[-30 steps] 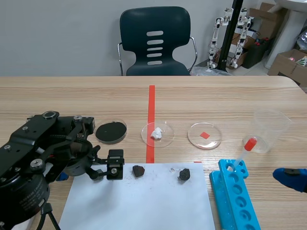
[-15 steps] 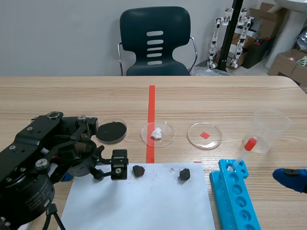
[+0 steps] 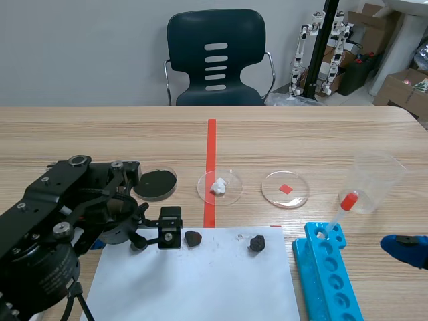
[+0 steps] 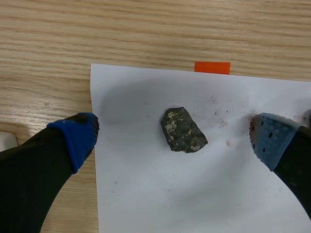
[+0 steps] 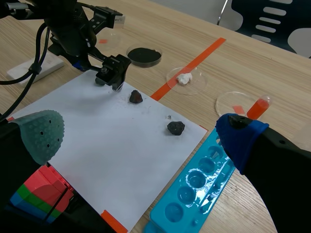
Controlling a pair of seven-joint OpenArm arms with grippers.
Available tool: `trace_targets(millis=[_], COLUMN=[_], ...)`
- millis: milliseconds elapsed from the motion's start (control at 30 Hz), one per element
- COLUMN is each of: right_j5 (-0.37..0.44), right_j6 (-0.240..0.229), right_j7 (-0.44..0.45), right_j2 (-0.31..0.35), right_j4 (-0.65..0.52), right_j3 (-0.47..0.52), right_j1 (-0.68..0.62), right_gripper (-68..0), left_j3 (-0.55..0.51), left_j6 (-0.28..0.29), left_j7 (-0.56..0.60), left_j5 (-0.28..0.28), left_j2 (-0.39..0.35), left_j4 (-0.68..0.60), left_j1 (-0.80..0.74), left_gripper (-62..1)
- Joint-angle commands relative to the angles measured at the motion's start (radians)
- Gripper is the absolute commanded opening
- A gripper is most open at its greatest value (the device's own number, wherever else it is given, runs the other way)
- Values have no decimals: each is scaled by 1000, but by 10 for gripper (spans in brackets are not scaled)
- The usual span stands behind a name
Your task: Pick up the left mineral with the left hand
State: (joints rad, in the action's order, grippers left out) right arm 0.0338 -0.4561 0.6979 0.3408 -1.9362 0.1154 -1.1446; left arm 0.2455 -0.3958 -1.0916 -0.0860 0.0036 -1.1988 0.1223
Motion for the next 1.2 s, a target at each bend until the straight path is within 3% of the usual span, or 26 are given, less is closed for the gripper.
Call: trace_targets(millis=[0,467,567,633,833,1000,1167], right_j5=[15,15,15,15,15,15,15], right_j6=[-1,-1,-1,-1,-1,-1,-1], right_j7=[15,15,15,15,15,15,15], right_j2=[0,0,0,0,0,0,0], right_j4=[-8,-8,-8,-8,-8,-8,-8], right_j3=[1,1,1,1,1,1,1], right_j1=[1,1,1,1,1,1,1], right_gripper=[4,4,4,4,4,4,4], left_j3=[-2,-2,-2,-2,-3,-3,-3], left_j6=[-2,-2,-2,-2,-6,-6,-6], left_j7=[3,21,21,21,29,53,55], left_j5=[2,1,1,1,-1,-7,-6], left_j2=[10,13,13,13,13,19,18], left_j4=[-4,-4,-4,-4,50,81,80], left_j1=[8,8,8,8,8,9,11], left_gripper=[14,3,-135,-190,-198,-347,-408])
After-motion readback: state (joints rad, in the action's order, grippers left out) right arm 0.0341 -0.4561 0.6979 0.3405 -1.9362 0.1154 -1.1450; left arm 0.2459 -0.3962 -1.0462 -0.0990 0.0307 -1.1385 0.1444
